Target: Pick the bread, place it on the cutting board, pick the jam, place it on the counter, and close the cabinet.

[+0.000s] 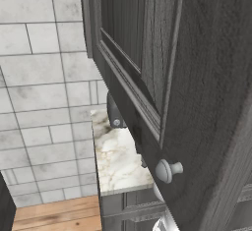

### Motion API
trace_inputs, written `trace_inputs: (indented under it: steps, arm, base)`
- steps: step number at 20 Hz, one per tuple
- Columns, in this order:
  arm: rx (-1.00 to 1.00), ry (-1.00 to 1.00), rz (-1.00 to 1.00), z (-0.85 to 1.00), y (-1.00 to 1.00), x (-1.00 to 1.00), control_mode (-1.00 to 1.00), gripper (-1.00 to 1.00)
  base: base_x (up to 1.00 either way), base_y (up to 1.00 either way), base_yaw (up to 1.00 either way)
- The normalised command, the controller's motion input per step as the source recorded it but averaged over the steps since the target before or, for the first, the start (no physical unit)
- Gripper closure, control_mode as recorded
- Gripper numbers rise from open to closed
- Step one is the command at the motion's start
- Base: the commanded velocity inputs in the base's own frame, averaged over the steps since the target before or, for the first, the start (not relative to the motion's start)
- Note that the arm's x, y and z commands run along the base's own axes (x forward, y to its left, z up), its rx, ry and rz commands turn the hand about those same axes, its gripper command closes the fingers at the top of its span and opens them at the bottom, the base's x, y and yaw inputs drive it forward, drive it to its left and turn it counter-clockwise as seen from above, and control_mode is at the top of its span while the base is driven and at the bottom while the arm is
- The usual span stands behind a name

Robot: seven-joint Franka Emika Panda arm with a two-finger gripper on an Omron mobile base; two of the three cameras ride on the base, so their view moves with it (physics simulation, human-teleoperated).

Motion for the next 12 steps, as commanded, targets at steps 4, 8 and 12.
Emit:
trace_inputs:
  steps: [4, 8, 12]
  arm:
    - [0.00, -0.01, 0.00, 0.14, 0.00, -0.16, -1.00, 1.00]
    - [0.00, -0.04, 0.00, 0.13, 0.00, -0.22, -1.00, 1.00]
    - [0.00, -0.02, 0.00, 0.01, 0.00, -0.32, -1.00, 1.00]
  base:
    - [0.00, 0.00, 0.00]
    - [0.00, 0.00, 0.00]
    - [0.00, 0.00, 0.00]
